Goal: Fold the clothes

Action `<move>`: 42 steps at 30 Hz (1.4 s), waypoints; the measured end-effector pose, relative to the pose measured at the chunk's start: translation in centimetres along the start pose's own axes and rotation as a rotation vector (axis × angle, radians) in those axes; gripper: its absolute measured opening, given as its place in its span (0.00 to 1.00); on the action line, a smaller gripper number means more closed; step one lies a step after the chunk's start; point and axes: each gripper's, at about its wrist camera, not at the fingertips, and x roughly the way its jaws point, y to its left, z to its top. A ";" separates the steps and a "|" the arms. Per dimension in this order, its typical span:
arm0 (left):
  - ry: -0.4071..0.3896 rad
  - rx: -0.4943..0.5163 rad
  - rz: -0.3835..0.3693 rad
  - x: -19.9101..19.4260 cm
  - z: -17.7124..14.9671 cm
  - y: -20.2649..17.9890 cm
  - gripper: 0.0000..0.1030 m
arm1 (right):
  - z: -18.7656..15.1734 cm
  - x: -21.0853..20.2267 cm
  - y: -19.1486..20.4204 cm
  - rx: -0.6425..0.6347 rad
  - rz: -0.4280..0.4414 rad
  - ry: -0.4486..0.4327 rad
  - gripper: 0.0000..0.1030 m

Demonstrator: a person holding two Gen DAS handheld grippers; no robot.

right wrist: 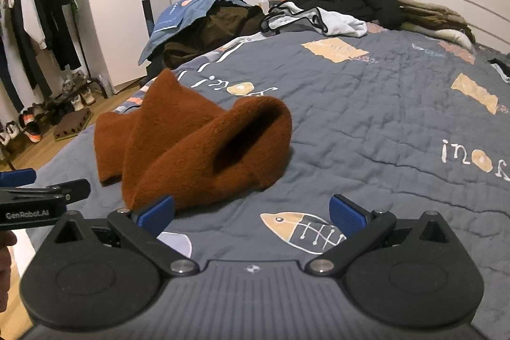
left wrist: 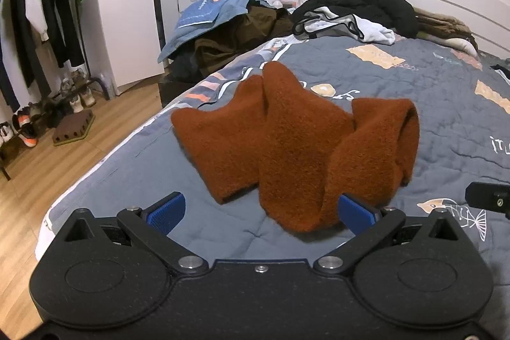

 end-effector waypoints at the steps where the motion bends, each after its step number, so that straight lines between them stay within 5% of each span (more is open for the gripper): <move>1: -0.004 0.004 0.002 0.0 0.0 -0.1 1.00 | 0.0 0.0 0.1 -0.005 0.003 -0.001 1.00; 32: -0.012 0.051 0.004 0.1 -0.4 -0.5 1.00 | -0.1 0.0 0.0 -0.014 0.004 -0.021 1.00; 42: -0.034 -0.042 -0.020 0.9 0.1 1.8 1.00 | 0.1 0.6 0.2 -0.050 0.030 -0.043 1.00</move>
